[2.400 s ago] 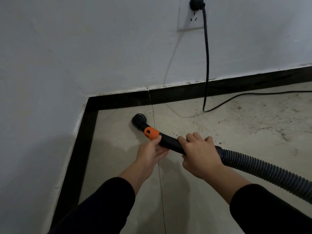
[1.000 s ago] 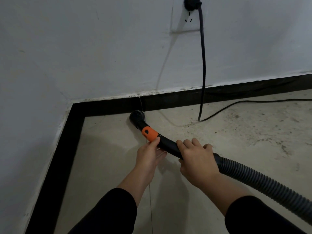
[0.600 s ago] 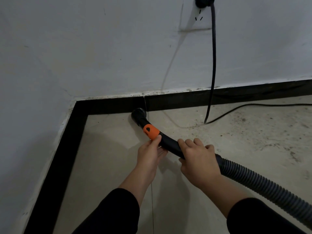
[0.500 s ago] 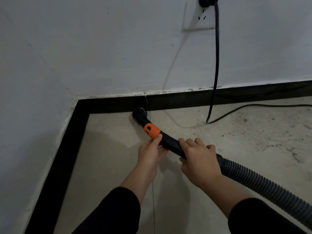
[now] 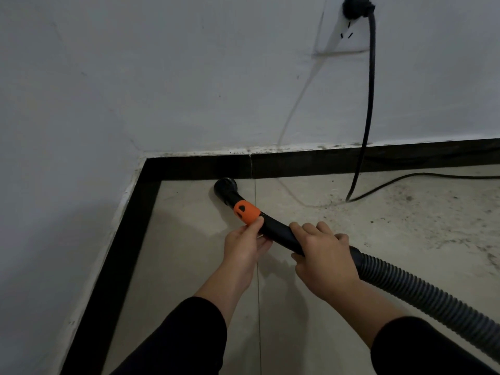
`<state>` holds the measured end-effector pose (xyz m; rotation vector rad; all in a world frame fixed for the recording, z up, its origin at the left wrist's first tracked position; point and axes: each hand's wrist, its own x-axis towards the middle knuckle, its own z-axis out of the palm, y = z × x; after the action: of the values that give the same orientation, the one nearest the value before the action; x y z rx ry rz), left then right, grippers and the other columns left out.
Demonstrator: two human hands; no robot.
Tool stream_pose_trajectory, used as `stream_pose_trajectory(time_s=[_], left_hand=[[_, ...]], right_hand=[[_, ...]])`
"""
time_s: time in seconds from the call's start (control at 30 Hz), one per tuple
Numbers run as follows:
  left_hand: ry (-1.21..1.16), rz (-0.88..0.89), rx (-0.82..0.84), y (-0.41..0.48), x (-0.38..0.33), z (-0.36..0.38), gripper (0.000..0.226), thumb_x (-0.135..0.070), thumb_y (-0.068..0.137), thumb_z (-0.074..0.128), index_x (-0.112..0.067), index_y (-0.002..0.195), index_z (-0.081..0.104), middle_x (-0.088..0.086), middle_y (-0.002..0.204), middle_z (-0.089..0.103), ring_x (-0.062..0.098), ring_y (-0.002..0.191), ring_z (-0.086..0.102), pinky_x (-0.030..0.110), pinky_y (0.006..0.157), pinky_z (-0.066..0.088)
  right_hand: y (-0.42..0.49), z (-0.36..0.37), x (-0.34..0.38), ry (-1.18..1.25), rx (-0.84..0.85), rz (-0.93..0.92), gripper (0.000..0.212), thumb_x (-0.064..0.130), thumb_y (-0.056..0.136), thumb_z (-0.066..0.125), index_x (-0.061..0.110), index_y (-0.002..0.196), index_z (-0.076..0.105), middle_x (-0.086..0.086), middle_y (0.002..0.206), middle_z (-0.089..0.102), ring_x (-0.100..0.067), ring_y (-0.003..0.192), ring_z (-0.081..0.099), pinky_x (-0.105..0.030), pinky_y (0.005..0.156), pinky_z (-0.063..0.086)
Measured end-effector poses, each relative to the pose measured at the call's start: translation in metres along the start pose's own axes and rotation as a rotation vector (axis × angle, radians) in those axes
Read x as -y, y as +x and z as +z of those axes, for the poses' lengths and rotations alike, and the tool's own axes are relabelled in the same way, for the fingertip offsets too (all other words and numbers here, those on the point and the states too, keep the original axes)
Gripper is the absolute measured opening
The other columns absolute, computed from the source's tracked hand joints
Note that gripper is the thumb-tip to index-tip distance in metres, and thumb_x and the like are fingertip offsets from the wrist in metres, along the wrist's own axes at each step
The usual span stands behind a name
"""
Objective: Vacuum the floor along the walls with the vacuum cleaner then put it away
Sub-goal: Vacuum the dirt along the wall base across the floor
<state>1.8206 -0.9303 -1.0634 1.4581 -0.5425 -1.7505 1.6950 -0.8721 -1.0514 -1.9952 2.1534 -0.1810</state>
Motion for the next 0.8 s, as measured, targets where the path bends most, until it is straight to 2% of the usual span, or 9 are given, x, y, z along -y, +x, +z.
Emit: stream_pose_trajectory(time_s=[0.27,0.43,0.7,0.8], left_hand=[[0.020,-0.015,-0.006,-0.001,-0.010,-0.009,0.011,-0.015,0.096,0.060,-0.006,0.103,0.061,0.013,0.101,0.070,0.018,0.091,0.069,0.023,0.074,0.055],[0.051,-0.006,0.007,-0.001,-0.014,-0.014,0.014,-0.017,0.097,0.058,-0.006,0.105,0.062,0.013,0.103,0.071,0.018,0.096,0.069,0.024,0.079,0.055],[0.045,0.010,-0.015,0.008,-0.019,-0.017,0.017,-0.017,0.097,0.058,-0.007,0.110,0.061,0.010,0.101,0.070,0.014,0.090,0.068,0.020,0.074,0.055],[0.026,0.009,-0.026,0.010,-0.022,-0.019,0.015,-0.016,0.097,0.058,-0.008,0.108,0.060,0.009,0.097,0.070,0.012,0.085,0.069,0.017,0.067,0.056]], right_hand=[[0.003,0.000,0.008,0.012,0.007,-0.020,0.039,0.028,0.090,0.055,0.030,0.126,0.040,0.010,0.108,0.052,-0.016,0.106,0.043,-0.041,0.089,0.037],[0.010,0.000,0.010,-0.004,0.010,-0.044,0.041,0.027,0.090,0.054,0.030,0.128,0.039,0.010,0.112,0.052,-0.017,0.109,0.042,-0.041,0.089,0.036],[0.022,0.005,0.016,0.021,0.026,-0.047,0.044,0.028,0.092,0.054,0.029,0.132,0.036,0.009,0.114,0.051,-0.018,0.109,0.041,-0.041,0.088,0.035],[0.026,0.006,0.018,0.032,0.034,-0.054,0.043,0.028,0.092,0.054,0.029,0.131,0.037,0.009,0.112,0.051,-0.017,0.108,0.042,-0.040,0.088,0.036]])
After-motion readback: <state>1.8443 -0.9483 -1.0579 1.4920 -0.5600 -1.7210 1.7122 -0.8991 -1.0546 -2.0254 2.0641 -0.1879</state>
